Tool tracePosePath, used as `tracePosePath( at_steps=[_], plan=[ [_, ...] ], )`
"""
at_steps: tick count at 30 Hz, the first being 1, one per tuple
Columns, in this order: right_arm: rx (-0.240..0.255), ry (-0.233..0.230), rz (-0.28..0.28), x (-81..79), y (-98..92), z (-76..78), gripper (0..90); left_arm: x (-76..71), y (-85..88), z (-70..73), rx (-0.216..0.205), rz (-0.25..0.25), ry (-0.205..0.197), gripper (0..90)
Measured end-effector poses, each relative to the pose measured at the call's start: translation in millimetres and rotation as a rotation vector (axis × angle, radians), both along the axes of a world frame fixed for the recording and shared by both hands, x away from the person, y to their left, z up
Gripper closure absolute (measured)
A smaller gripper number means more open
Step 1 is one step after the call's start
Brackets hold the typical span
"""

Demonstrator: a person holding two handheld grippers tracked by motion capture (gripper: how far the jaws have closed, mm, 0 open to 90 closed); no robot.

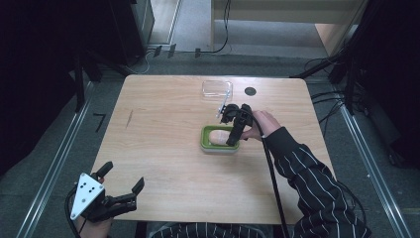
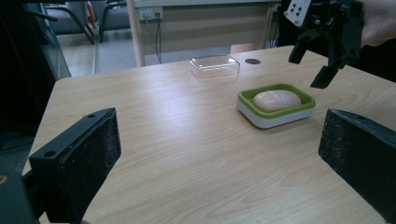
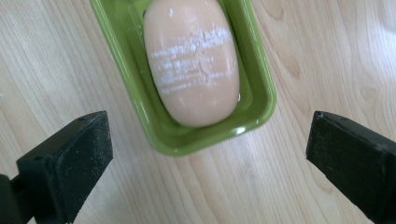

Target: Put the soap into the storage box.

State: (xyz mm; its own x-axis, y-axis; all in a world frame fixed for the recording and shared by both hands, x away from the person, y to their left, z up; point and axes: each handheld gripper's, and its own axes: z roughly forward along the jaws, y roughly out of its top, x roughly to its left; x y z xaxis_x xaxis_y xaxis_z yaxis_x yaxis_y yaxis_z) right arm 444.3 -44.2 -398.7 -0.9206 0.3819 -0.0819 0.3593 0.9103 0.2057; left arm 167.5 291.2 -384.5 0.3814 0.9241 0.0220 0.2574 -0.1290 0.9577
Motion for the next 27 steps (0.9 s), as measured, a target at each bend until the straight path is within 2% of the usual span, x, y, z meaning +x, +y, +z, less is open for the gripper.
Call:
tracePosePath(
  at_steps=[6, 18, 27],
  plan=[
    [-0.005, -0.015, -0.054, -9.3, -14.5, 2.6, 1.0, 0.8, -0.7, 0.2, 0.001, -0.002, 0.002, 0.0],
    [-0.006, -0.015, -0.142, -31.7, -45.5, 3.1, 1.1, 3.7, -2.7, 0.5, 0.005, -0.019, 0.0, 0.0],
    [-0.012, -0.009, -0.193, -49.4, -65.1, -4.7, 1.4, 6.7, -4.0, 0.4, 0.004, -0.029, 0.002, 0.0]
  ],
)
